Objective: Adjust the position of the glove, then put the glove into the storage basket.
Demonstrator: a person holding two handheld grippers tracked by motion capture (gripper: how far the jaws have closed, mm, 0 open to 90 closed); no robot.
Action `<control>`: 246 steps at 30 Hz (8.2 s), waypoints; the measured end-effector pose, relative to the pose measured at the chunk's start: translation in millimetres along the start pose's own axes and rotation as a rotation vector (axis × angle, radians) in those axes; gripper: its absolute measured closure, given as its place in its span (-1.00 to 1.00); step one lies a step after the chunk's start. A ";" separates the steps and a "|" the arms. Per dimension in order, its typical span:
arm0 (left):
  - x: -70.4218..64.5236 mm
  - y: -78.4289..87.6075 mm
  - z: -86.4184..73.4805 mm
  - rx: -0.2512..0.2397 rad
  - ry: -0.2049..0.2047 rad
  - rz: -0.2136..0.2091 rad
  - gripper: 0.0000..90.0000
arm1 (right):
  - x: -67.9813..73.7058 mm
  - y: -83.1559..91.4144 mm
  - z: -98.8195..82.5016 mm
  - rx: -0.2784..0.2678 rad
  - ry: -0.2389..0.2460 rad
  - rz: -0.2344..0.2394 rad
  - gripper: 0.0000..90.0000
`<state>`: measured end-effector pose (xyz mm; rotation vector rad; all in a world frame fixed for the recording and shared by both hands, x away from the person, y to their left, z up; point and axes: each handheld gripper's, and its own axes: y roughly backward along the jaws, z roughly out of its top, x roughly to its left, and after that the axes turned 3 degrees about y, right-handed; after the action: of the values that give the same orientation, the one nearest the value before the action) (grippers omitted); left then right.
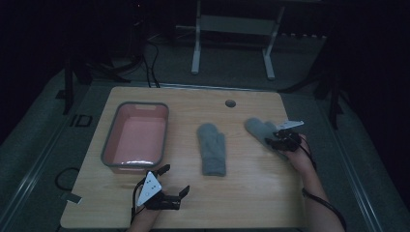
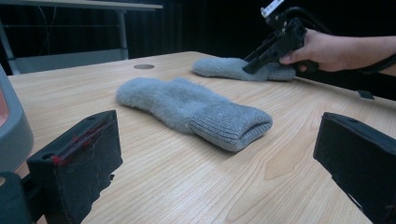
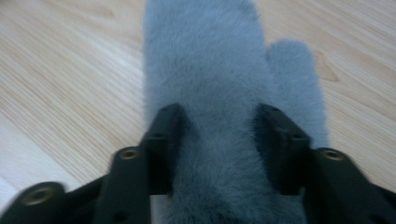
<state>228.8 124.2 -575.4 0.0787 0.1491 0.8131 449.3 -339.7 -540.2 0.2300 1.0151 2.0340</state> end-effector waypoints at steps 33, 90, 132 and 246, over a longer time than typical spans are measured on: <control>-0.4 0.1 0.0 0.001 -0.009 -0.001 -0.98 | 85.6 23.2 -4.0 -0.082 -0.588 -0.276 0.88; -0.5 0.0 0.1 0.002 -0.007 0.002 -0.98 | 127.9 62.0 65.5 -0.182 -0.435 -0.170 0.87; -0.5 -2.7 1.3 0.030 0.001 0.024 -0.98 | 213.3 0.6 97.3 -0.164 -0.355 0.044 0.06; 101.7 -65.8 202.0 0.597 0.176 -0.047 0.75 | 224.1 57.8 217.7 -0.185 -0.061 0.297 0.83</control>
<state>377.8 150.6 -394.9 0.5646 0.5553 0.7067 377.0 -65.4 -397.0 0.3597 0.7856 2.3588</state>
